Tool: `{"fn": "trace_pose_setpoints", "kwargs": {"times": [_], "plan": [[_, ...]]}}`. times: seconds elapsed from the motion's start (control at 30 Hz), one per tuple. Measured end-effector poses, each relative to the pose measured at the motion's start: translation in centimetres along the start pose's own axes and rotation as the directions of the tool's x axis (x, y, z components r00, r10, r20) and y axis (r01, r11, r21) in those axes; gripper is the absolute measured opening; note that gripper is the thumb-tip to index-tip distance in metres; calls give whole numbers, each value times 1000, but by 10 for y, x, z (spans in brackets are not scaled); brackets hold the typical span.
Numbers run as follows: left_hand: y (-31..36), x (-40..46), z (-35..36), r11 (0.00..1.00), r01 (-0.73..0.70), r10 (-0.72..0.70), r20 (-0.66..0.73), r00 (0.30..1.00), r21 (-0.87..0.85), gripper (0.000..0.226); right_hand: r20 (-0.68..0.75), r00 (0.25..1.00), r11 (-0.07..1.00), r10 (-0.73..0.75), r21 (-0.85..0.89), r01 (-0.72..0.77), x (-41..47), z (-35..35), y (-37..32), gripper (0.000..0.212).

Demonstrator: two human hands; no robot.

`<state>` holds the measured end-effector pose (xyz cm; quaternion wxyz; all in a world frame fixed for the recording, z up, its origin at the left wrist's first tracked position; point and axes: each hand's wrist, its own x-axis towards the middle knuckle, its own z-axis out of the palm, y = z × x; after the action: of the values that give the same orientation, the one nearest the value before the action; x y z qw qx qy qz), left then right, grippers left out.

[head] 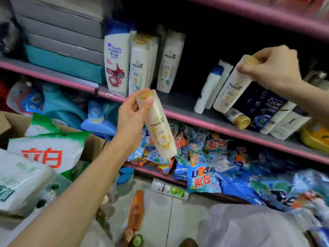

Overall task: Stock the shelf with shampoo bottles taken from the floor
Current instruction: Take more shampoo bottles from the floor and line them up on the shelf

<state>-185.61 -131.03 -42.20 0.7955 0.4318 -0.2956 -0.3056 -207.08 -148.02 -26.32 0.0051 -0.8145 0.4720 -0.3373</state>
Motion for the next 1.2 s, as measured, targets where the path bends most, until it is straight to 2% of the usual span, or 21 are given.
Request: {"fn": "trace_pose_setpoints", "kwargs": {"times": [0.07, 0.2, 0.4, 0.5, 0.53, 0.6, 0.67, 0.7, 0.73, 0.77, 0.83, 0.87, 0.9, 1.0, 1.03, 1.13, 1.2], "plan": [[-1, 1, -2, 1000, 3, -3, 6, 1000, 14, 23, -8, 998, 998, 56, -37, -57, 8, 9, 7, 44], [-4, 0, -3, 1000, 8, -8, 22, 1000, 2, 22, 36, 987, 987, 156, 20, -157, 18, 18, 20, 37], [-7, -2, -7, 1000, 21, -20, 54, 998, -1, 21, 178, 969, 985, 169, -49, -163, 21, 26, 28, 43], [-7, -4, -6, 1000, 26, -26, 80, 996, -5, 24, 200, 966, 958, 165, -267, -108, 25, 32, 29, 54], [-8, -4, -5, 999, 32, -31, 89, 996, -7, 23, 186, 972, 932, 143, -355, -70, 24, 34, 27, 59], [-8, -5, -4, 999, 44, -44, 106, 993, -2, 20, 93, 995, 914, 39, -405, 2, 9, 38, 17, 60], [-8, -7, -3, 998, 58, -57, 119, 991, 0, 20, -1, 992, 937, -129, -326, 122, -19, 48, 5, 56], [-8, -8, -2, 998, 65, -64, 125, 990, 1, 20, 28, 979, 948, -202, -244, 203, -38, 56, 0, 56], [-8, -9, -1, 997, 75, -75, 132, 988, 5, 21, 131, 958, 955, -257, -121, 272, -61, 66, -6, 59], [-8, -11, 1, 996, 84, -85, 139, 987, 13, 22, 296, 914, 959, -279, 43, 279, -85, 77, -13, 64], [-10, -14, 4, 996, 89, -92, 150, 984, 29, 24, 644, 716, 939, -269, 342, 45, -132, 97, -30, 75], [-11, -16, 6, 995, 94, -97, 159, 983, 29, 25, 726, 630, 899, -277, 427, -98, -151, 107, -37, 77], [-12, -18, 8, 994, 108, -110, 169, 980, 20, 26, 741, 613, 852, -275, 483, -202, -167, 117, -41, 74], [-15, -21, 8, 980, 196, -185, 215, 959, -28, 34, 635, 759, 773, -144, 551, -315, -190, 139, -49, 61], [-15, -20, 7, 973, 231, -217, 231, 948, -31, 37, 610, 783, 753, -125, 572, -326, -193, 142, -51, 57], [-14, -16, 4, 947, 319, -302, 246, 921, -31, 40, 620, 768, 692, -157, 625, -363, -197, 143, -50, 53], [-13, -14, 5, 947, 320, -308, 250, 918, -10, 39, 629, 763, 687, -152, 622, -376, -196, 140, -50, 52]]}}
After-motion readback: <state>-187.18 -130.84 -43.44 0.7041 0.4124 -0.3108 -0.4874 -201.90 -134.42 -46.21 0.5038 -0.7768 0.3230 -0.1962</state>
